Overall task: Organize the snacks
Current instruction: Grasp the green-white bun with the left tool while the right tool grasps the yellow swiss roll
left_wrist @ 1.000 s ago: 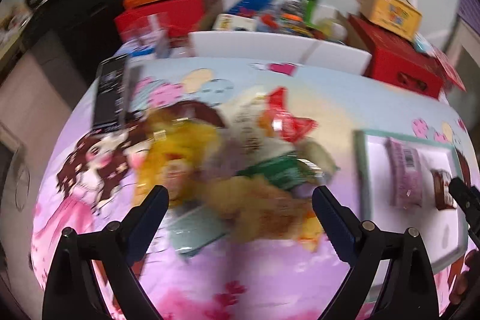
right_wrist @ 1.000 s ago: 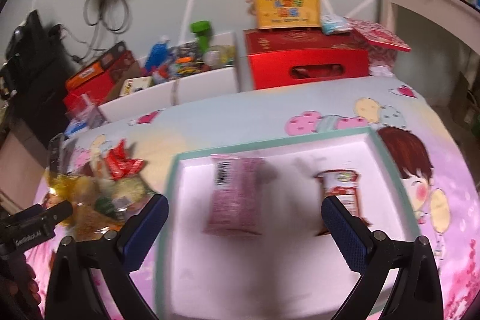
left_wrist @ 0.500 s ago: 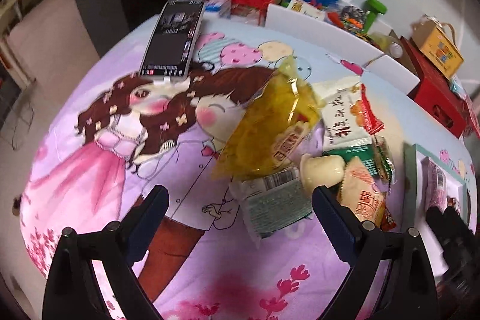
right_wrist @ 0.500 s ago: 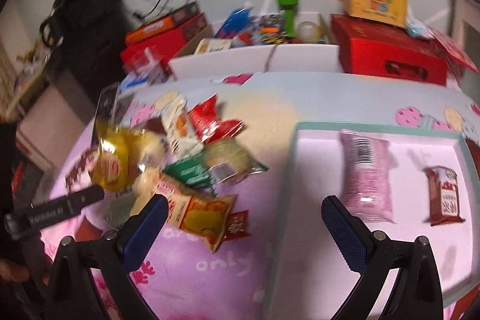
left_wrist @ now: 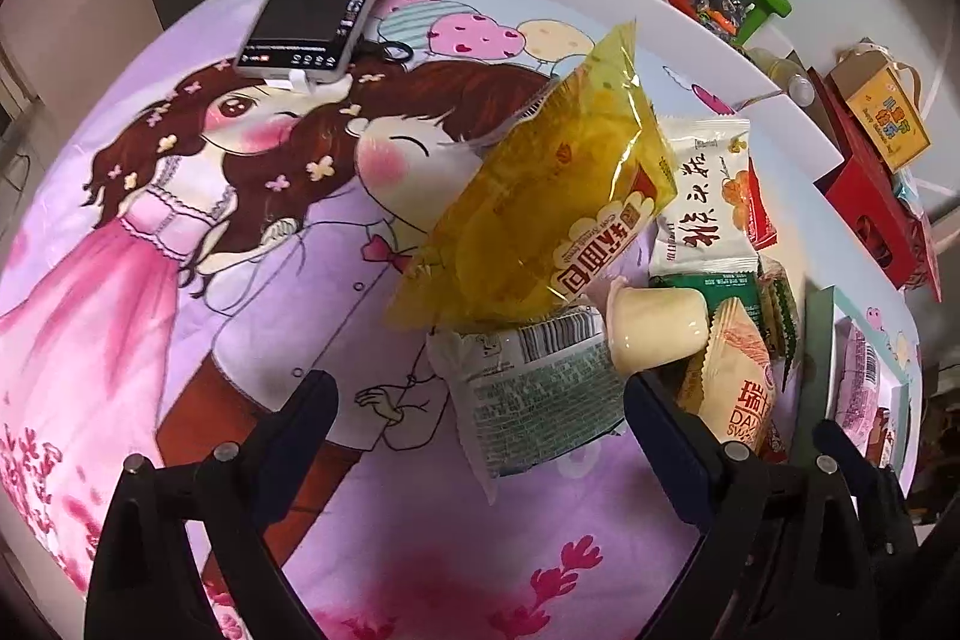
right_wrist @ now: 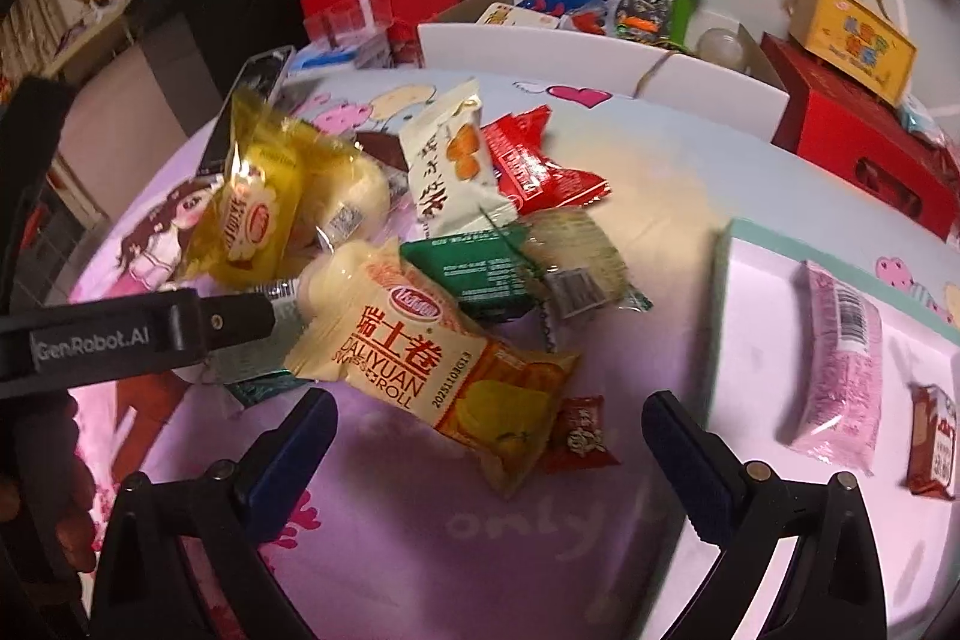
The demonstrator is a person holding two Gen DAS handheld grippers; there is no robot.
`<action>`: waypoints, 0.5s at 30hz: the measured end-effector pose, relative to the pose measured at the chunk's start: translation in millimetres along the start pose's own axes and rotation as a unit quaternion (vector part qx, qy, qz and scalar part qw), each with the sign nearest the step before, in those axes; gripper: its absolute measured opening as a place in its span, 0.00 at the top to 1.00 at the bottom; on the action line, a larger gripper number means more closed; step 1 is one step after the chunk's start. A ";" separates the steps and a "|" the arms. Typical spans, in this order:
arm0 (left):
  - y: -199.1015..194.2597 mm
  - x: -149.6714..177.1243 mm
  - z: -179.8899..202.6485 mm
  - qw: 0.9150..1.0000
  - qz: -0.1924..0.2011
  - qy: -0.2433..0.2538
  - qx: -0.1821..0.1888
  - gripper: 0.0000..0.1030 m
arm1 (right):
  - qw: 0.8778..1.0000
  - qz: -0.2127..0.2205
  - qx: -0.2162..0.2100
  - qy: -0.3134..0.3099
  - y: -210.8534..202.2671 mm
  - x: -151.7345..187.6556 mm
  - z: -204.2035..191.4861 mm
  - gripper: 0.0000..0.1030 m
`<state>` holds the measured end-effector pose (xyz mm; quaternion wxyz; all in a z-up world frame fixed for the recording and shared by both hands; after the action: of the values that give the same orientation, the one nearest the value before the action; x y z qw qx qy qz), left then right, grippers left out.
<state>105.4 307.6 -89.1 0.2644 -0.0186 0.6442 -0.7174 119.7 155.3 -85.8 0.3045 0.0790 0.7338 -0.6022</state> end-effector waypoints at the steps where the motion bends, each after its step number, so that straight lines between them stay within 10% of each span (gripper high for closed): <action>1: 1.3 -0.3 1.6 1.000 -0.001 0.001 0.004 0.07 | 1.000 -0.002 0.001 -0.002 2.4 -0.4 -0.1 0.00; 15: 31.6 -2.8 18.3 0.999 -0.033 0.010 0.016 0.06 | 0.999 -0.019 0.009 -0.027 28.6 -8.2 -9.2 0.04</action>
<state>125.8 291.0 -114.6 0.2346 -0.0288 0.6346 -0.7358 136.8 173.4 -104.4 0.3116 0.0517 0.7213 -0.6164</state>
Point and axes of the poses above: each gripper's, at about its wrist camera, not at the fingertips, and y roughly the way its jaws point, z to its right, x to its underside, the point moved 7 cm from there along y, roughly the way its jaws point, and after that the axes turned 4 degrees about y, right-handed, at the moved point
